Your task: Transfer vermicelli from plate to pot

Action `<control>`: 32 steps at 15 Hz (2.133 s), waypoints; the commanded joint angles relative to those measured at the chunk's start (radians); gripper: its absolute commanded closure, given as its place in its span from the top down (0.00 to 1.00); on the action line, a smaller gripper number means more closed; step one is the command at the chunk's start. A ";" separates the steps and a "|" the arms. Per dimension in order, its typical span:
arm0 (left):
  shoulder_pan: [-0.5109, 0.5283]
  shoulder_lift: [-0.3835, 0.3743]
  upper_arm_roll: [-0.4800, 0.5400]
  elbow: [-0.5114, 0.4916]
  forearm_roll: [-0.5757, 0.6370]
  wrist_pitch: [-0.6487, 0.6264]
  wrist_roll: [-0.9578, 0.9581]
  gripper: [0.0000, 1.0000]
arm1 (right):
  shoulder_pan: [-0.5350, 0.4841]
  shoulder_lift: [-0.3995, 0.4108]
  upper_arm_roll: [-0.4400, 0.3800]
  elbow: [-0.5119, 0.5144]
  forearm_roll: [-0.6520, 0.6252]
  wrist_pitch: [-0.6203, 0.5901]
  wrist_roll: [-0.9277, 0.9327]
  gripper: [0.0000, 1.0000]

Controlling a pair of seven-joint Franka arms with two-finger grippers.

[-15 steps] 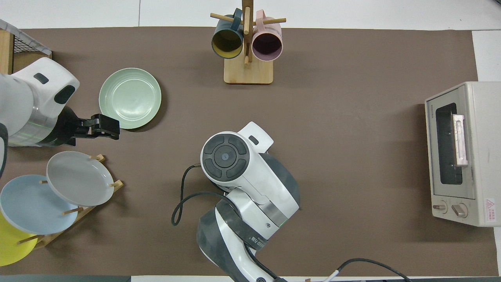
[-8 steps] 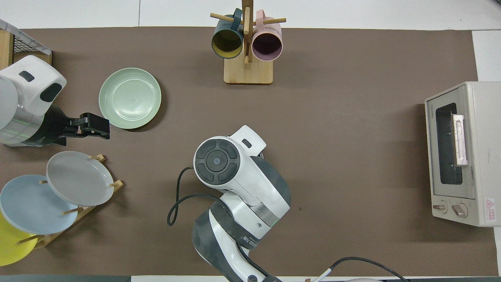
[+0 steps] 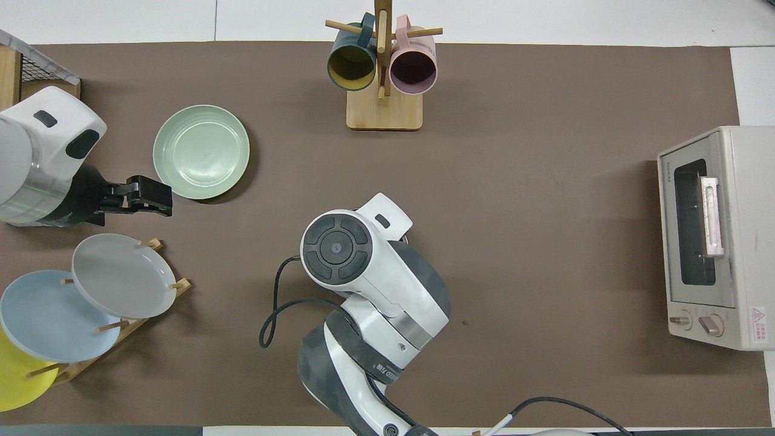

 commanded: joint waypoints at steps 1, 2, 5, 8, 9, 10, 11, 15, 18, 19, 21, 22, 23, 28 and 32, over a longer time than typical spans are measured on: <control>0.009 0.002 -0.009 0.013 0.017 -0.028 0.011 1.00 | 0.000 0.014 0.003 0.014 0.006 -0.001 0.016 1.00; 0.009 0.002 -0.009 0.013 0.017 -0.028 0.011 1.00 | -0.003 0.014 0.003 0.025 0.003 -0.011 0.015 1.00; 0.011 0.001 -0.009 0.011 0.017 -0.027 0.011 1.00 | -0.046 -0.004 -0.007 0.056 -0.001 -0.045 0.001 1.00; 0.011 0.001 -0.011 0.010 0.017 -0.025 0.011 1.00 | -0.129 -0.039 -0.007 0.128 -0.001 -0.149 -0.085 1.00; 0.012 0.001 -0.011 0.010 0.017 -0.022 0.004 1.00 | -0.158 -0.055 -0.008 0.148 -0.003 -0.186 -0.134 1.00; 0.012 0.001 -0.012 0.010 0.016 -0.021 0.005 1.00 | -0.193 -0.074 -0.010 0.171 -0.003 -0.233 -0.172 1.00; 0.014 0.001 -0.014 0.008 0.010 -0.016 0.008 1.00 | -0.233 -0.099 -0.010 0.194 -0.003 -0.290 -0.207 1.00; 0.014 0.001 -0.014 0.006 0.008 -0.015 0.014 1.00 | -0.417 -0.222 -0.010 0.200 -0.003 -0.421 -0.397 1.00; 0.015 -0.001 -0.015 0.003 0.005 -0.013 0.014 1.00 | -0.550 -0.257 -0.013 0.200 -0.006 -0.517 -0.589 1.00; 0.015 -0.001 -0.014 0.003 -0.005 -0.012 0.014 1.00 | -0.581 -0.265 -0.013 0.193 -0.007 -0.543 -0.625 1.00; 0.018 -0.001 -0.014 0.003 -0.010 -0.012 0.014 1.00 | -0.630 -0.274 -0.011 0.179 -0.006 -0.562 -0.688 1.00; 0.018 -0.001 -0.014 0.003 -0.010 -0.012 0.014 1.00 | -0.635 -0.274 -0.013 0.179 -0.007 -0.568 -0.696 1.00; 0.018 -0.001 -0.014 0.003 -0.010 -0.012 0.016 1.00 | -0.640 -0.276 -0.013 0.177 -0.006 -0.567 -0.694 1.00; 0.020 -0.001 -0.014 0.003 -0.013 -0.008 0.013 1.00 | -0.678 -0.299 -0.013 0.122 0.005 -0.556 -0.697 1.00; 0.021 -0.001 -0.012 0.005 -0.033 -0.008 0.014 1.00 | -0.677 -0.322 -0.019 0.107 -0.007 -0.580 -0.723 1.00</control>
